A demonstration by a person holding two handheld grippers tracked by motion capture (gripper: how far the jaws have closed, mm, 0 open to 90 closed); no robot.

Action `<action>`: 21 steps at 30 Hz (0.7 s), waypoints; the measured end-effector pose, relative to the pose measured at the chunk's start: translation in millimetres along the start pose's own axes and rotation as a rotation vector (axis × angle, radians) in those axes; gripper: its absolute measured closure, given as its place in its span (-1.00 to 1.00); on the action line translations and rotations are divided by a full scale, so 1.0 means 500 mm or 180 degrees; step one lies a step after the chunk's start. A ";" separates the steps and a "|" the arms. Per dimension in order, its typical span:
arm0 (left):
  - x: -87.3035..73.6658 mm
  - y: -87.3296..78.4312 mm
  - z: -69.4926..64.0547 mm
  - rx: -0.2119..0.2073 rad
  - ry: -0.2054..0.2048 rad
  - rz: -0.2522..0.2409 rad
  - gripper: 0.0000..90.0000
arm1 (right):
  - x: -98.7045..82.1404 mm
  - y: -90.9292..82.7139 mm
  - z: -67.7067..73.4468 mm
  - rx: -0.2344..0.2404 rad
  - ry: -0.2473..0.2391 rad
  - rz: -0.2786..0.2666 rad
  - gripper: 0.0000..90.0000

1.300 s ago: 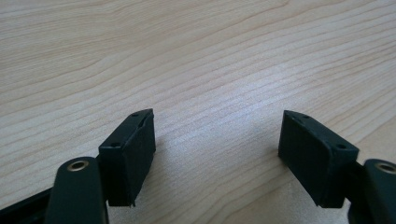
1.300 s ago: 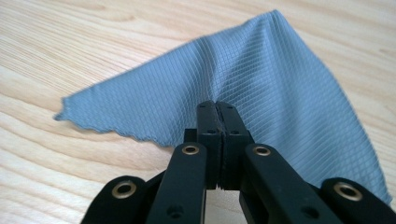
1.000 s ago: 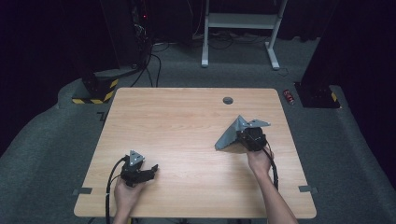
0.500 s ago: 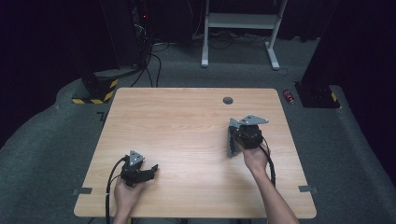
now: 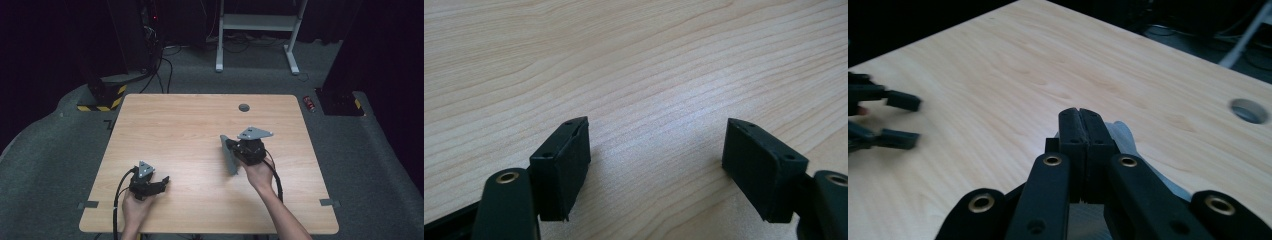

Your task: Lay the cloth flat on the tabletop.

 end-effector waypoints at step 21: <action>0.000 0.000 0.000 0.0003 0.0005 -0.0003 -0.38 | -0.081 0.151 0.116 0.0605 -0.0122 0.0642 0.67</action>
Point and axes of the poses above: each handheld gripper's, and its own axes: y roughly forward along the jaws, x roughly out of its top, z roughly to its left, the point moved 2 cm from there along y, roughly forward along the jaws, and after that the axes turned 11 degrees about y, right-handed, at the moved point
